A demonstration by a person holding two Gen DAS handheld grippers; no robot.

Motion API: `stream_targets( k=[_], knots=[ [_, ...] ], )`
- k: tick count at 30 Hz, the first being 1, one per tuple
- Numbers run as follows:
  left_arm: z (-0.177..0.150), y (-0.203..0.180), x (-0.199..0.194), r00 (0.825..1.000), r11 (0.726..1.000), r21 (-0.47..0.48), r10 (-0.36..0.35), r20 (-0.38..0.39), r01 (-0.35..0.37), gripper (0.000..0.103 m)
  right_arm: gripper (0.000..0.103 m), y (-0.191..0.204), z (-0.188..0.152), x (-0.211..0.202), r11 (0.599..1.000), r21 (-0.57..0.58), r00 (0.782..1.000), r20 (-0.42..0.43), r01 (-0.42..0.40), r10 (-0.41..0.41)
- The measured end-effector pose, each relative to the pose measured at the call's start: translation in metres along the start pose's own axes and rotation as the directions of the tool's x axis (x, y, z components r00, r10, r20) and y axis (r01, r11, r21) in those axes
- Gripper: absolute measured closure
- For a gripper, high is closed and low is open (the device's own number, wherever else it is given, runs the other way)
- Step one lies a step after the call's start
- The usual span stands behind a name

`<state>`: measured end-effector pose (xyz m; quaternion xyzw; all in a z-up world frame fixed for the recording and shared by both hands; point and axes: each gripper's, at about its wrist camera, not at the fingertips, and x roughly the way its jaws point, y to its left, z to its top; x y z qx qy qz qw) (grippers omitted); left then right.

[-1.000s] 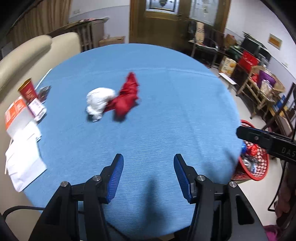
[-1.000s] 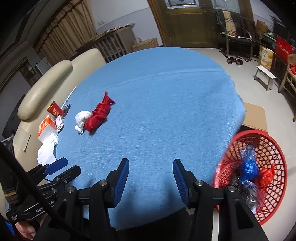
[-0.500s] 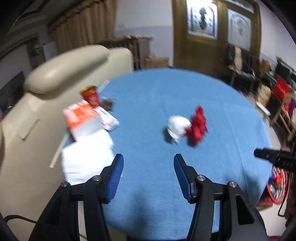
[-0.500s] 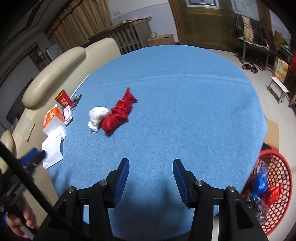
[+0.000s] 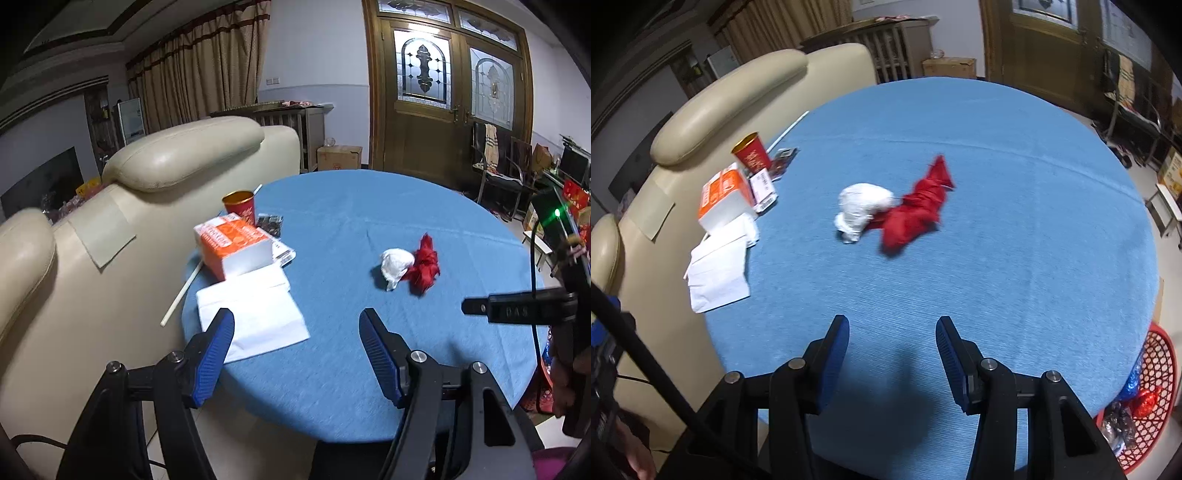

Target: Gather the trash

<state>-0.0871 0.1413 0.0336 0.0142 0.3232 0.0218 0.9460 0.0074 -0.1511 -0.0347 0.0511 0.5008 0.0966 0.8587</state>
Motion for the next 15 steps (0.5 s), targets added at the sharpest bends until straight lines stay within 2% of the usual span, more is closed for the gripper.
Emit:
stream_targets(
  k=[9, 15],
  knots=[
    [-0.028, 0.013, 0.023, 0.991, 0.998, -0.055, -0.021, -0.132, 0.013, 0.032, 0.05, 0.044, 0.008, 0.011, 0.996, -0.091, 1.0, -0.005, -0.015, 0.014],
    [-0.031, 0.004, 0.046, 0.98, 0.999, -0.033, -0.014, -0.197, 0.007, 0.032, 0.05, 0.036, 0.012, 0.018, 0.997, -0.076, 1.0, 0.002, -0.027, 0.027]
  ],
)
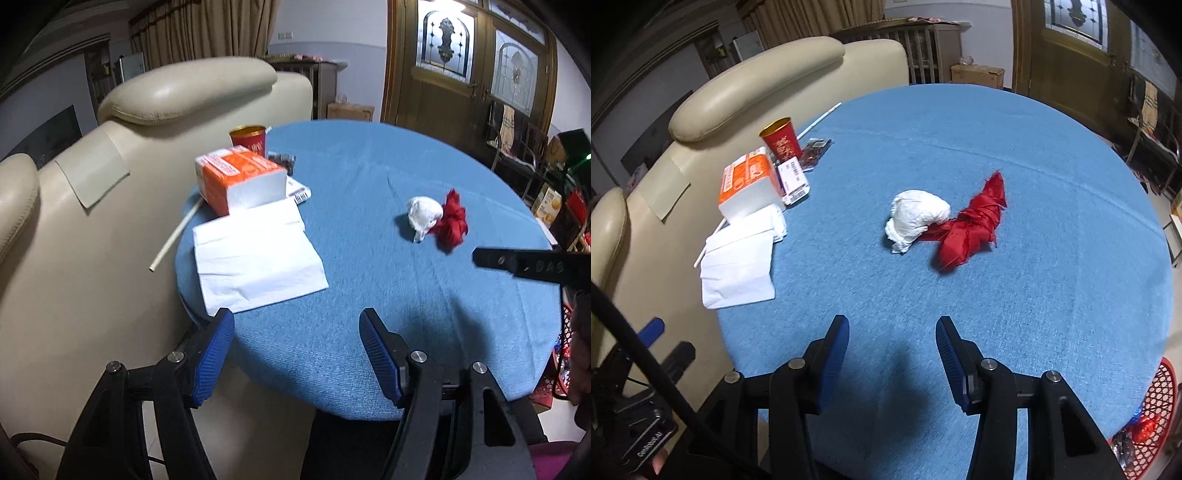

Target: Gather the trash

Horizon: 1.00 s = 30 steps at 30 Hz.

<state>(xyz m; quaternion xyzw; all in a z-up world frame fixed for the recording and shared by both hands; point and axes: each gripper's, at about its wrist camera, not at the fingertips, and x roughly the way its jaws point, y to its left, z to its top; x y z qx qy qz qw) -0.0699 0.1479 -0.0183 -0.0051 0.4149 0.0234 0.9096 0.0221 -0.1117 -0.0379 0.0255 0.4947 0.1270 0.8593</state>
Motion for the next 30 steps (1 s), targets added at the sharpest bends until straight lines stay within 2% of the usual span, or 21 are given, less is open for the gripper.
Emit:
stream_targets(
  k=[6, 18, 25, 30],
  knots=[
    [0.007, -0.026, 0.018, 0.999, 0.998, 0.068, 0.012, -0.043, -0.009, 0.032, 0.05, -0.038, 0.012, 0.0, 0.996, 0.087, 0.999, 0.035, -0.021, 0.018],
    [0.038, -0.115, 0.061, 0.993, 0.983, 0.185, 0.008, -0.116, 0.014, 0.032, 0.05, -0.12, 0.022, 0.001, 0.975, 0.219, 0.998, 0.065, -0.037, 0.024],
    [0.062, -0.156, 0.092, 0.99, 0.976, 0.217, 0.037, -0.134, -0.007, 0.032, 0.05, -0.121, 0.053, 0.024, 0.969, 0.215, 0.992, 0.068, -0.119, 0.107],
    [0.08, -0.16, 0.107, 0.988, 0.979, 0.206, 0.039, -0.15, -0.007, 0.032, 0.05, -0.113, 0.071, 0.049, 0.966, 0.217, 0.99, 0.048, -0.142, 0.134]
  ],
)
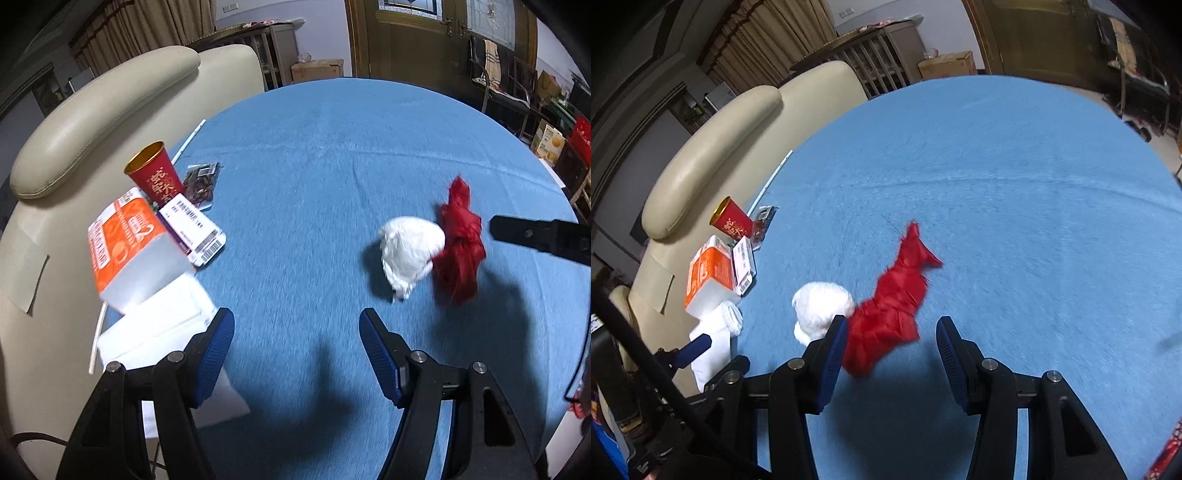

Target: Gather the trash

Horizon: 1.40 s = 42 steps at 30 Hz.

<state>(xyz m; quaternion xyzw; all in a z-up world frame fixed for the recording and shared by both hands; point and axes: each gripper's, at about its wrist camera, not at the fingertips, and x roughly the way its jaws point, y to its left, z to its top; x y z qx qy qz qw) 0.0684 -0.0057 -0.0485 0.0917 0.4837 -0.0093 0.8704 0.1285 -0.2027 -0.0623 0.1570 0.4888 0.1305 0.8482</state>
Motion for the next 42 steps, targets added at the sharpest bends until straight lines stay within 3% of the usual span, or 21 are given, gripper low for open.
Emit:
stream_targets(
  k=[14, 21, 27, 36, 42],
  knots=[
    [0.025, -0.002, 0.016, 1.0, 1.0, 0.013, -0.016, -0.023, 0.016, 0.032, 0.05, 0.002, 0.022, 0.052, 0.998, 0.057, 0.995, -0.092, 0.032, -0.027],
    [0.027, -0.005, 0.017, 1.0, 1.0, 0.017, -0.012, -0.028, 0.012, 0.032, 0.064, -0.001, 0.02, 0.056, 0.999, 0.03, 0.997, -0.072, 0.025, -0.023],
    [0.03, -0.007, 0.018, 0.999, 0.999, 0.022, -0.024, -0.028, 0.025, 0.032, 0.064, -0.006, 0.016, 0.05, 0.999, 0.007, 0.998, -0.048, 0.041, -0.041],
    [0.046, -0.016, 0.028, 0.99, 0.991, -0.003, -0.135, -0.046, 0.135, 0.032, 0.064, -0.036, 0.019, 0.014, 0.995, 0.027, 0.995, 0.026, 0.096, -0.096],
    [0.059, -0.031, 0.04, 0.976, 0.976, 0.009, -0.215, -0.044, 0.215, 0.032, 0.064, -0.055, 0.018, 0.005, 0.995, 0.092, 0.999, 0.016, 0.044, -0.046]
  ],
)
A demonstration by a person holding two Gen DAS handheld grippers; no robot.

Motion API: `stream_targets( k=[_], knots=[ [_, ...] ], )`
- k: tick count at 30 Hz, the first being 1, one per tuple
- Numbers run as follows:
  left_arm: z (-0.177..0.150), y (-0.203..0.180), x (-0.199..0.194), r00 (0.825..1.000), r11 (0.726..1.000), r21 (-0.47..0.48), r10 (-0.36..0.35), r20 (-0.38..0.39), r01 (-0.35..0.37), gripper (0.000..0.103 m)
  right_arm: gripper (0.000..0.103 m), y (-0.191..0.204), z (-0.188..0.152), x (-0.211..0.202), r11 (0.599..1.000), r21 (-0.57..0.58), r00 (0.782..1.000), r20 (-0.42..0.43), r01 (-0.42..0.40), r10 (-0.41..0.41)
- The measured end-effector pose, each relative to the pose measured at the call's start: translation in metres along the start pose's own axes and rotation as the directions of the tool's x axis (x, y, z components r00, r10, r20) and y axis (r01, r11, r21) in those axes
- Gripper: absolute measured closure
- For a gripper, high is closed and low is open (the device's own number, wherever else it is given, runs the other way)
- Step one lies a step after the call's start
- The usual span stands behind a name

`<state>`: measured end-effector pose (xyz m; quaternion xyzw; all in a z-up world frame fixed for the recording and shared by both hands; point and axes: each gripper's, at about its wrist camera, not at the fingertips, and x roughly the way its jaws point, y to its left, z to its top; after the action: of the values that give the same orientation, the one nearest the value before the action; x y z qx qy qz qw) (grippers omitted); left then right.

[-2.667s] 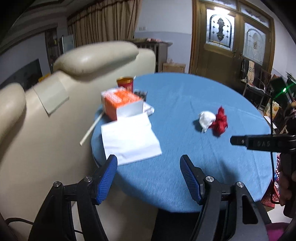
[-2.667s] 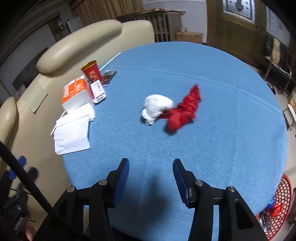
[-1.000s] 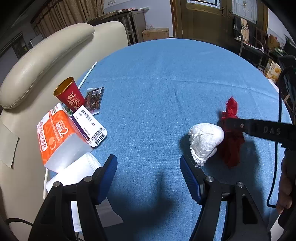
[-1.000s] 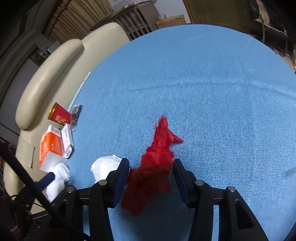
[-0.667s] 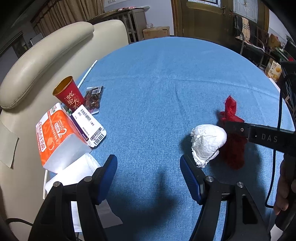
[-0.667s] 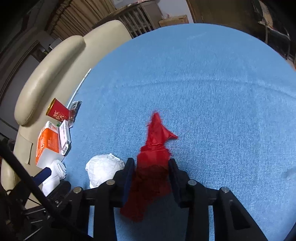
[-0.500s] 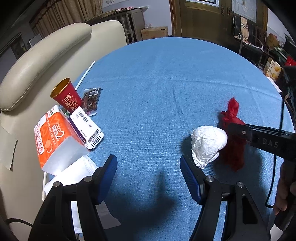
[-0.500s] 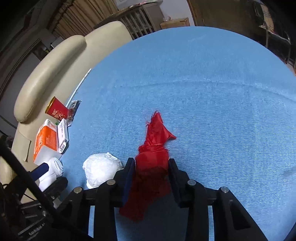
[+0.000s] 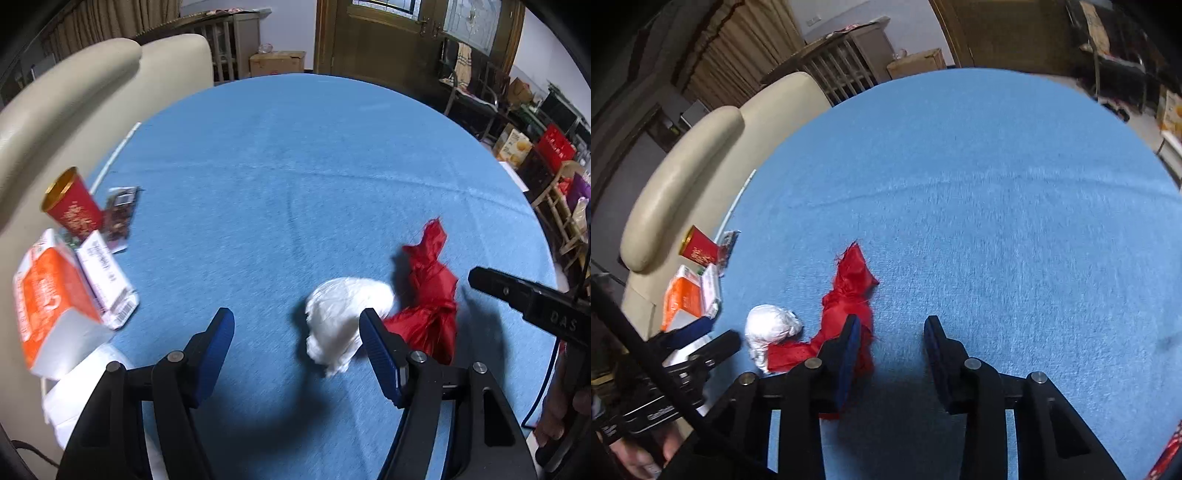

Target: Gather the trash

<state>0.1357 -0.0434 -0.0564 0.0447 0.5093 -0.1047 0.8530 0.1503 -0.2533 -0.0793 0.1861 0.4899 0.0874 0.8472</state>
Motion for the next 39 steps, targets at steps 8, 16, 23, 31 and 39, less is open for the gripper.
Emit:
stream_targets(
  k=[8, 16, 23, 31, 39],
  knots=[
    [0.012, -0.004, 0.02, 0.991, 0.991, -0.031, -0.13, -0.032, 0.129, 0.032, 0.058, -0.011, 0.0, -0.003, 1.0, 0.023, 1.0, -0.009, -0.018, 0.018],
    [0.012, 0.005, 0.028, 0.967, 0.964, -0.09, -0.254, -0.036, 0.25, 0.032, 0.049, -0.009, -0.001, -0.007, 0.999, 0.026, 0.999, 0.013, -0.039, 0.039],
    [0.015, 0.004, 0.031, 0.95, 0.943, -0.142, -0.309, -0.033, 0.302, 0.032, 0.049, -0.012, -0.004, -0.008, 0.999, 0.036, 1.0, 0.015, -0.015, 0.015],
    [0.01, 0.005, 0.044, 0.957, 0.95, -0.145, -0.286, -0.043, 0.277, 0.034, 0.049, -0.009, -0.006, -0.012, 0.999, 0.029, 1.0, 0.018, -0.018, 0.018],
    [-0.004, 0.028, 0.031, 0.962, 0.945, -0.184, -0.273, 0.005, 0.269, 0.058, 0.049, 0.009, -0.008, -0.001, 0.998, -0.004, 0.998, -0.027, -0.064, 0.063]
  ],
)
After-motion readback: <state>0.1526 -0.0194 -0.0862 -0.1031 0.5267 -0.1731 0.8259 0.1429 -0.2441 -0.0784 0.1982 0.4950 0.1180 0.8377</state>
